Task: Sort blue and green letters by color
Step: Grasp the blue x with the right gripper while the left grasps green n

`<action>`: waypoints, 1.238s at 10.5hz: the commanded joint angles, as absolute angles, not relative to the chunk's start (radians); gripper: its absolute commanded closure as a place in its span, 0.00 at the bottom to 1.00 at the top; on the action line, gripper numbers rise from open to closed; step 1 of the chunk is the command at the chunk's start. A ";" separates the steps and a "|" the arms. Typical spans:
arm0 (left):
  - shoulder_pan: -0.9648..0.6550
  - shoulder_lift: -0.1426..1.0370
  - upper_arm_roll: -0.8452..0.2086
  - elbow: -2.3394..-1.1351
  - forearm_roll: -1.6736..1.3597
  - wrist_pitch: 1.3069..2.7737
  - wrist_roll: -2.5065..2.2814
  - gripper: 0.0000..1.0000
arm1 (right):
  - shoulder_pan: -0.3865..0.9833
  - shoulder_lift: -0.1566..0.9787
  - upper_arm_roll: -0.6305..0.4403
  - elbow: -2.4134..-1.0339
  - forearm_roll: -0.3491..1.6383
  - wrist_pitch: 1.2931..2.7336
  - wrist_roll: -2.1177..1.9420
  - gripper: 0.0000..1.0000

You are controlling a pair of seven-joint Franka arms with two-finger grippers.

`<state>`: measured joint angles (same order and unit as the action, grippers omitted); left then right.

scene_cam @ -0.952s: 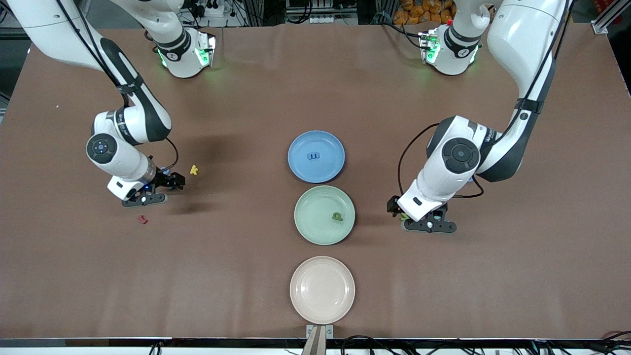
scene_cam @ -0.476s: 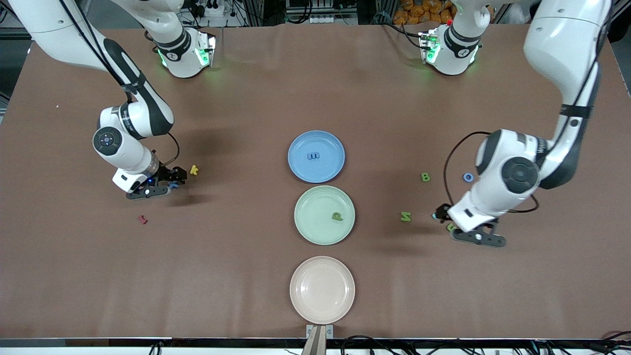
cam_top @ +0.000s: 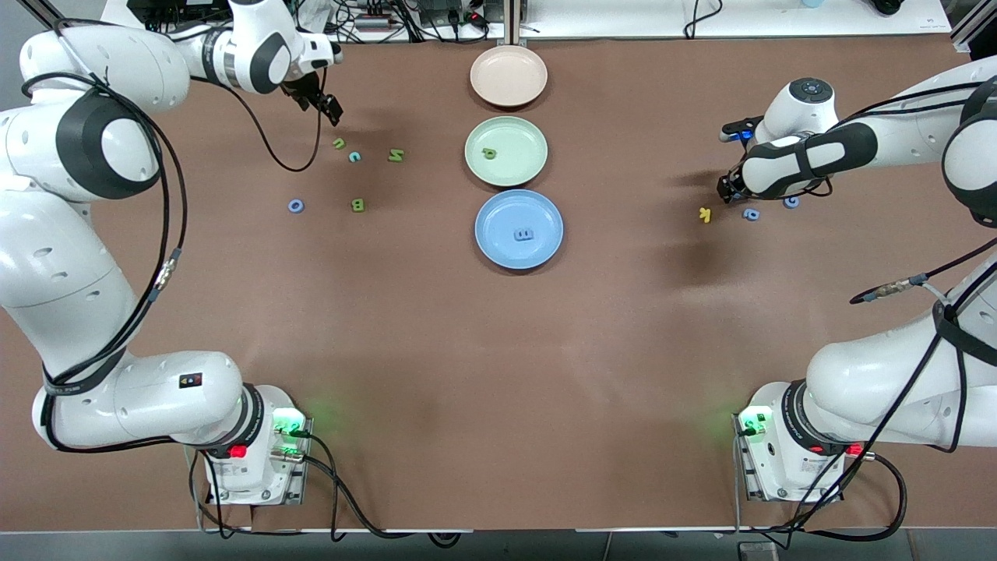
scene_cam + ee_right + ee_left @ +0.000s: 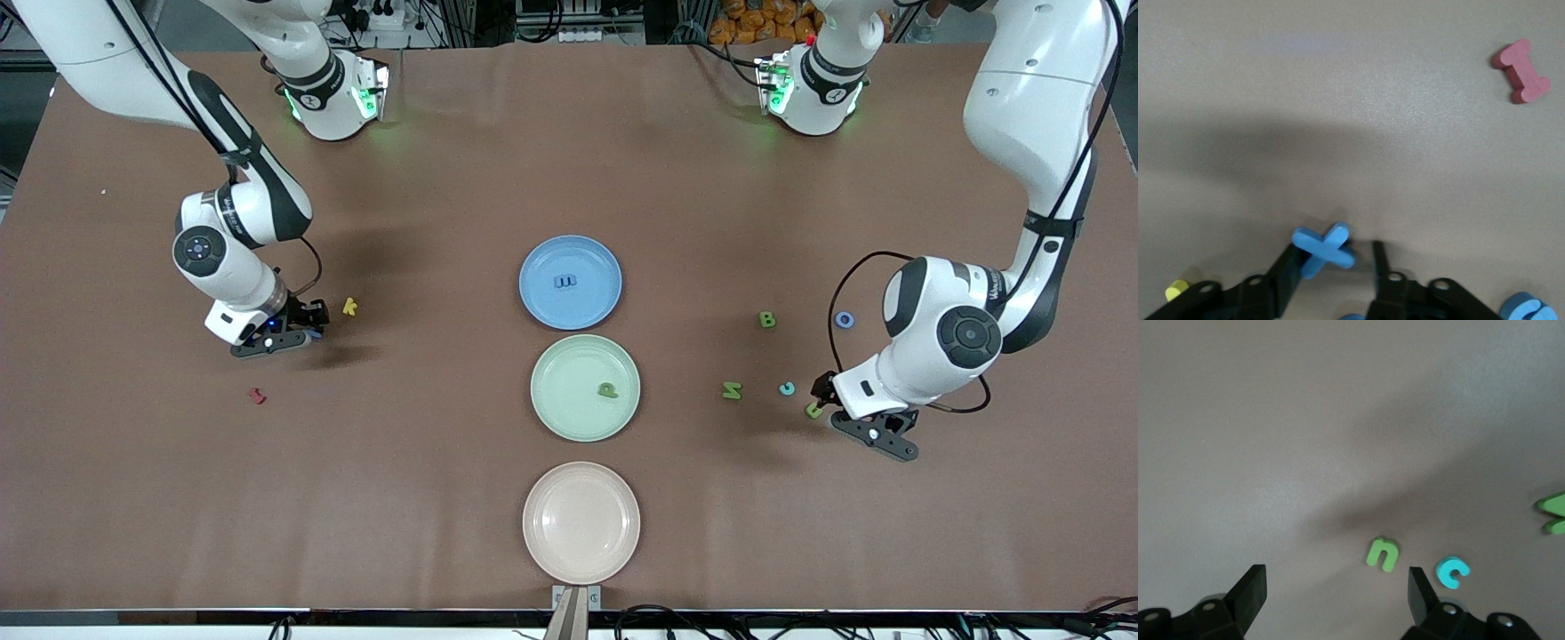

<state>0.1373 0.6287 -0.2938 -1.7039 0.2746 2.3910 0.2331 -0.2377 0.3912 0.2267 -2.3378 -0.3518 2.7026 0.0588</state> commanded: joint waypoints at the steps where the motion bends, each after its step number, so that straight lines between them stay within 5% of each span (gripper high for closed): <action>1: 0.190 0.667 -0.304 -1.694 0.290 2.430 0.485 0.05 | -0.242 0.405 0.224 -2.345 -0.383 2.718 0.071 0.93; 8: 0.184 0.692 -0.307 -1.704 0.281 2.415 0.497 0.16 | -0.230 0.374 0.219 -2.280 -0.367 2.665 0.165 0.99; 13: 0.164 0.689 -0.314 -1.713 0.253 2.372 0.382 0.23 | -0.008 0.337 0.227 -2.243 -0.161 2.579 0.366 1.00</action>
<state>0.1711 0.6952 -0.3124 -1.7109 0.2715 2.3958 0.4185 -0.1104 0.3673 0.2262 -2.2451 -0.2180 2.5998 0.2581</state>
